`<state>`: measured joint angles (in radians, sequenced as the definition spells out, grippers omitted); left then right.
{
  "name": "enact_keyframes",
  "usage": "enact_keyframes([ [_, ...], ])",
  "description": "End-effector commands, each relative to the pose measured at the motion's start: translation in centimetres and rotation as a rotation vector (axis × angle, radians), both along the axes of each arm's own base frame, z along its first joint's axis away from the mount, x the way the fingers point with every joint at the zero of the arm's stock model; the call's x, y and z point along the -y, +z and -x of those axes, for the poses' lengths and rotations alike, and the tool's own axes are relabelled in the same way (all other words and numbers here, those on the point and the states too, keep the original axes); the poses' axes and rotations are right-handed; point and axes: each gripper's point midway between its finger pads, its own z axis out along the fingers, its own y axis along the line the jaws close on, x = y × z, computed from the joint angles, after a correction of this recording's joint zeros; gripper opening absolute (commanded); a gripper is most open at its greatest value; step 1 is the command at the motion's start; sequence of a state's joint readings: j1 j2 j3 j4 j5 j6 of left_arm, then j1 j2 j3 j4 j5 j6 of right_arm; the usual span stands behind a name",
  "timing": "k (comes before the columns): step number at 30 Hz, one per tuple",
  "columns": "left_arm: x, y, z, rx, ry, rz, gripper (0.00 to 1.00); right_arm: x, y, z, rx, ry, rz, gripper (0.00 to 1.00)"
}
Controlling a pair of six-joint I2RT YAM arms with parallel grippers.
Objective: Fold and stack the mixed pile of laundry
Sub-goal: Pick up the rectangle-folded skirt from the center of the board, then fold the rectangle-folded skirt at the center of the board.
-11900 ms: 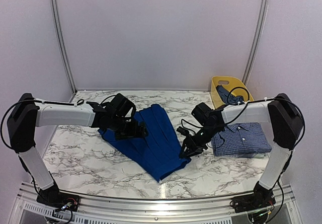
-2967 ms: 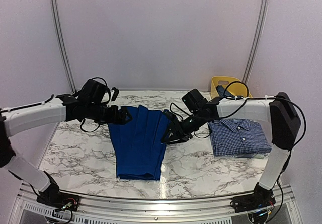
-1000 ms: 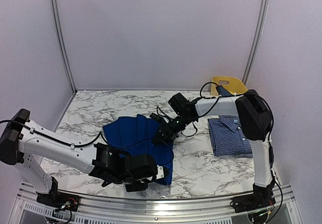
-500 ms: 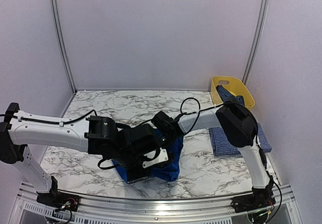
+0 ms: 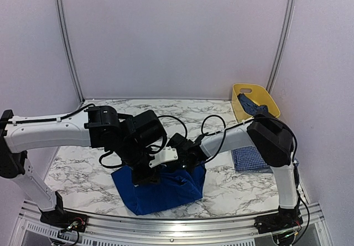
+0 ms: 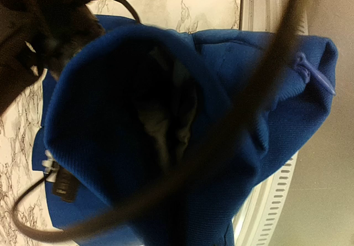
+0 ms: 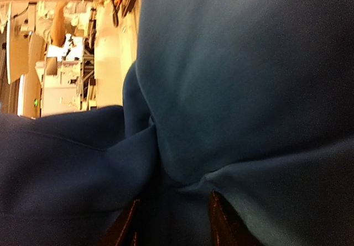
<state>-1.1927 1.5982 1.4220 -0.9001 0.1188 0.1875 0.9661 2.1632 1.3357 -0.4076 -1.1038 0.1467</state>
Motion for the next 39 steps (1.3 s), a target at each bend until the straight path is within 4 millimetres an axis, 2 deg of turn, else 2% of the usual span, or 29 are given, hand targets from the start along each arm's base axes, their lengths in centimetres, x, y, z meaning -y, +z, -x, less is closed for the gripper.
enact_keyframes([
  [1,-1.0,0.8,1.6,-0.048,-0.067,0.020,0.00,-0.5,5.2,-7.4,0.101,-0.123,-0.080,0.43],
  [5,-0.6,0.5,1.8,-0.062,-0.093,0.019,0.00,-0.7,8.3,-14.1,0.167,-0.237,-0.150,0.45],
  [7,-0.4,0.5,1.5,-0.056,-0.099,0.017,0.00,-0.4,7.4,-16.5,0.187,-0.284,-0.119,0.45],
  [9,-0.2,0.5,0.9,-0.046,-0.102,0.016,0.00,0.2,5.3,-18.4,0.202,-0.333,-0.059,0.45],
  [10,-0.2,0.5,0.4,-0.034,-0.100,0.014,0.00,0.3,4.1,-18.7,0.193,-0.341,-0.034,0.46],
  [13,0.2,0.8,-1.6,-0.012,-0.087,0.017,0.00,0.5,0.7,-18.5,0.156,-0.324,0.027,0.44],
  [16,0.3,0.5,-4.0,0.022,-0.072,0.000,0.00,0.5,-0.7,-17.2,0.138,-0.307,0.031,0.41],
  [20,0.7,-0.6,-6.3,0.031,-0.077,-0.025,0.00,1.2,-2.0,-15.0,0.085,-0.288,0.036,0.36],
  [25,0.4,-3.0,-9.5,0.056,-0.054,-0.093,0.00,1.1,-1.6,-12.7,0.057,-0.223,0.005,0.32],
  [28,0.9,-3.6,-11.1,0.064,-0.050,-0.098,0.02,1.5,-1.3,-13.0,0.066,-0.226,0.007,0.33],
  [31,2.1,-4.4,-11.8,0.065,-0.073,-0.097,0.04,1.8,-0.4,-15.6,0.096,-0.282,0.006,0.38],
  [34,2.4,-5.8,-12.7,0.067,-0.066,-0.124,0.11,2.7,1.6,-20.3,0.160,-0.392,0.012,0.43],
  [37,2.0,-5.8,-14.8,0.091,0.013,-0.129,0.29,4.4,4.6,-24.9,0.230,-0.521,0.016,0.49],
  [39,1.6,-4.2,-16.1,0.107,0.070,-0.086,0.41,6.0,6.9,-27.0,0.282,-0.593,0.010,0.54],
])
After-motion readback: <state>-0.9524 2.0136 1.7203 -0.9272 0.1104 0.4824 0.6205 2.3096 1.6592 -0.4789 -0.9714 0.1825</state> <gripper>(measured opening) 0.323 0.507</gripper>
